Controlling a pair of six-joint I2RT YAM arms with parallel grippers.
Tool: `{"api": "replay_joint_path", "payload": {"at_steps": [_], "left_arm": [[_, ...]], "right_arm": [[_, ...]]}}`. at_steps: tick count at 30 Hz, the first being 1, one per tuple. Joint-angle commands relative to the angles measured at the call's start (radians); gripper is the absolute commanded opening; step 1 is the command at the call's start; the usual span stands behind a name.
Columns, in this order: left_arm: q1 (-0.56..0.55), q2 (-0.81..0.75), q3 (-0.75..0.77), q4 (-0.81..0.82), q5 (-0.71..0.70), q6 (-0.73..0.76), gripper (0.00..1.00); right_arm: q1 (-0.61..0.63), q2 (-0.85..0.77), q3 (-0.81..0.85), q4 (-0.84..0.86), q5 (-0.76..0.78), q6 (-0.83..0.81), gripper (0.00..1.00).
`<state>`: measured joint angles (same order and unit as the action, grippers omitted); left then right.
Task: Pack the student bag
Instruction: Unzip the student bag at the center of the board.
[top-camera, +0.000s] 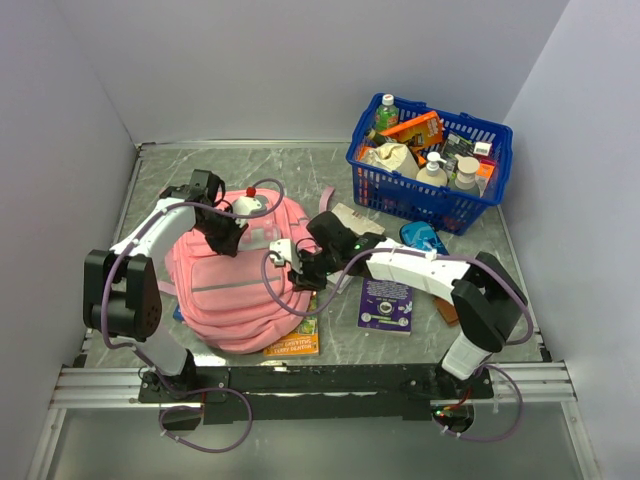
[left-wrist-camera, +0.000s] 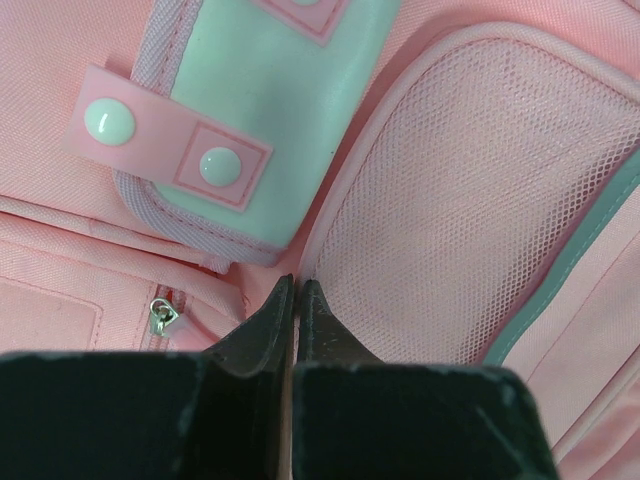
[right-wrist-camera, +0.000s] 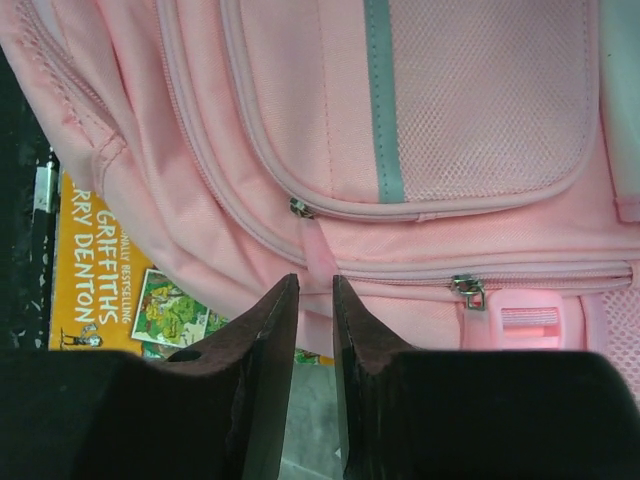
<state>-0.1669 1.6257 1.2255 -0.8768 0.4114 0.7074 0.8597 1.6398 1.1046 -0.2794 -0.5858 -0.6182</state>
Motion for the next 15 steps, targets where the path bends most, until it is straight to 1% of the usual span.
{"api": "replay_joint_path", "payload": {"at_steps": [1,3,7,8,13,15], "left_arm": [[-0.006,-0.035,0.005,0.090,0.053,-0.028,0.01],[-0.006,-0.033,0.009,0.087,0.056,-0.029,0.01],[-0.006,-0.029,0.017,0.082,0.064,-0.034,0.01],[-0.006,-0.030,0.019,0.081,0.064,-0.034,0.01],[-0.006,-0.033,0.020,0.078,0.058,-0.029,0.01],[-0.006,-0.035,0.022,0.076,0.056,-0.029,0.01]], "right_arm": [[0.025,-0.048,-0.009,-0.035,-0.007,0.000,0.27],[0.024,-0.040,0.009,-0.044,0.013,-0.021,0.27],[0.042,-0.023,0.047,-0.049,0.105,-0.060,0.43],[0.050,-0.023,0.047,-0.046,0.160,-0.084,0.44],[0.082,-0.006,0.080,-0.121,0.240,-0.132,0.45],[0.091,-0.018,0.071,-0.120,0.271,-0.144,0.45]]}}
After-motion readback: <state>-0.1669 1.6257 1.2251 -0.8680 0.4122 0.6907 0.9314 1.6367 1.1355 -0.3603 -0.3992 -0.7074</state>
